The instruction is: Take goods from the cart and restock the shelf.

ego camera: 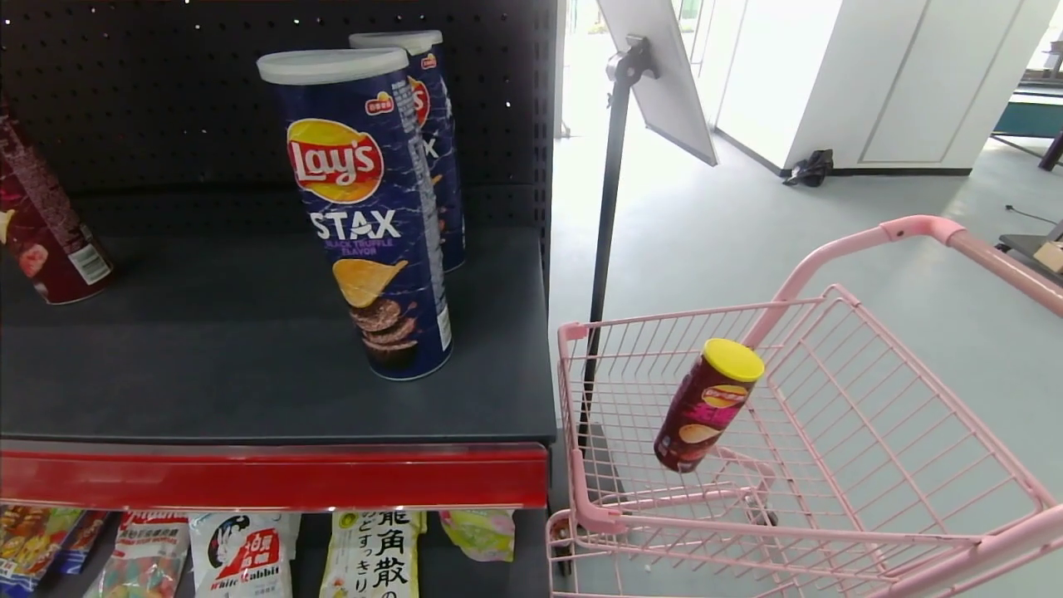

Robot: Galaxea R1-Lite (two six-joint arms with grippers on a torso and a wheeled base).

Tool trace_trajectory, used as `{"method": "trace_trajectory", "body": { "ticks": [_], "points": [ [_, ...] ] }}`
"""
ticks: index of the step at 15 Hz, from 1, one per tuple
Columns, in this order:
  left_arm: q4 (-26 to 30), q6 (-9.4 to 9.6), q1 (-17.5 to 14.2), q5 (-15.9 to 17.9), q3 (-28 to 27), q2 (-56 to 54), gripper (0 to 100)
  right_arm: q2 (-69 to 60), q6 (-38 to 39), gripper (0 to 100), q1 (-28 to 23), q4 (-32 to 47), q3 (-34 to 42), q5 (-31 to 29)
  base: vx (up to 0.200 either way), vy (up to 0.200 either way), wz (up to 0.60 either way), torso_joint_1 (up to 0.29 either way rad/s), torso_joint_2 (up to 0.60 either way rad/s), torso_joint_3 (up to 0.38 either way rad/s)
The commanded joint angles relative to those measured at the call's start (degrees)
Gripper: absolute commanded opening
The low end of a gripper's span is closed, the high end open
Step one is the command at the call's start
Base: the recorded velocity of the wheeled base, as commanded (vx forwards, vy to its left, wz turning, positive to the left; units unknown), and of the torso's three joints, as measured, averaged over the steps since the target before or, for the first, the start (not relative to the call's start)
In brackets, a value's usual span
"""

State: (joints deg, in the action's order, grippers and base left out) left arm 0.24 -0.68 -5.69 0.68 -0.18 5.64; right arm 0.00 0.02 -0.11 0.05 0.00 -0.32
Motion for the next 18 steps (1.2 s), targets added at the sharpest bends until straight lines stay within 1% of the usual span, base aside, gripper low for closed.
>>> {"method": "trace_trajectory", "body": {
  "ticks": [1, 5, 6, 7, 8, 9, 10, 11, 12, 13, 14, 15, 16, 17, 18],
  "points": [
    [0.0, -0.02, 0.0, 0.0, 0.0, 0.1, 100, 0.0, -0.3, 100, 0.0, 0.0, 0.0, 0.1, 0.000, 0.000, 0.00, 0.000, 0.00, 0.000],
    [0.0, -0.02, 0.0, 0.0, 0.0, 0.1, 100, 0.0, -0.3, 100, 0.0, 0.0, 0.0, 1.7, 0.000, 0.000, 0.00, 0.000, 0.00, 0.000],
    [0.0, -0.02, 0.0, 0.0, 0.0, 0.1, 100, 0.7, 0.4, 100, 0.2, -1.0, -3.0, 3.7, 0.000, 0.000, 0.00, 0.000, 0.00, 0.000],
    [0.0, -0.02, 0.0, 0.0, 0.0, 0.1, 100, 7.2, 1.3, 100, 1.8, -0.5, -12.2, 5.8, 0.000, 0.000, 0.00, 0.000, 0.00, 0.000],
    [0.0, -0.02, 0.0, 0.0, 0.0, 0.1, 100, 15.1, 1.8, 100, 3.1, -1.0, -18.4, 6.1, 0.000, 0.000, 0.00, 0.000, 0.00, 0.000],
    [0.0, -0.02, 0.0, 0.0, 0.0, 0.1, 100, 23.6, 2.5, 100, 4.6, -1.6, -27.2, 6.3, 0.000, 0.000, 0.00, 0.000, 0.00, 0.000],
    [0.0, -0.02, 0.0, 0.0, 0.0, 0.1, 100, 29.2, 3.8, 100, 6.0, -2.0, -31.5, 6.8, 0.000, 0.000, 0.00, 0.000, 0.00, 0.000],
    [0.0, -0.02, 0.0, 0.0, 0.0, 0.1, 100, 33.5, 4.6, 100, 8.3, -2.0, -34.6, 8.1, 0.000, 0.000, 0.00, 0.000, 0.00, 0.000],
    [0.0, -0.02, 0.0, 0.0, 0.0, 0.1, 100, 36.0, 4.7, 100, 9.5, -2.1, -35.3, 9.0, 0.000, 0.000, 0.00, 0.000, 0.00, 0.000],
    [0.0, -0.02, 0.0, 0.0, 0.0, 0.1, 100, 43.0, 4.7, 100, 9.8, -4.1, -37.1, 9.8, 0.000, 0.000, 0.00, 0.000, 0.00, 0.000],
    [0.0, -0.02, 0.0, 0.0, 0.0, 0.1, 100, 48.3, 4.8, 100, 9.4, -8.7, -37.7, 11.0, 0.000, 0.000, 0.00, 0.000, 0.00, 0.000],
    [0.0, -0.02, 0.0, 0.0, 0.0, 0.1, 100, 53.9, 4.5, 100, 8.5, -13.8, -38.0, 13.1, 0.000, 0.000, 0.00, 0.000, 0.00, 0.000],
    [0.0, -0.02, 0.0, 0.0, 0.0, 0.1, 100, 60.3, 4.3, 100, 5.5, -19.4, -38.2, 18.0, 0.000, 0.000, 0.00, 0.000, 0.00, 0.000],
    [0.0, -0.02, 0.0, 0.0, 0.0, 0.1, 100, 65.2, 3.2, 100, 2.5, -21.8, -38.2, 22.9, 0.000, 0.000, 0.00, 0.000, 0.00, 0.000],
    [0.0, -0.02, 0.0, 0.0, 0.0, 0.1, 100, 71.8, -0.7, 100, -2.1, -24.7, -38.5, 32.1, 0.000, 0.000, 0.00, 0.000, 0.00, 0.000]
  ]
}}
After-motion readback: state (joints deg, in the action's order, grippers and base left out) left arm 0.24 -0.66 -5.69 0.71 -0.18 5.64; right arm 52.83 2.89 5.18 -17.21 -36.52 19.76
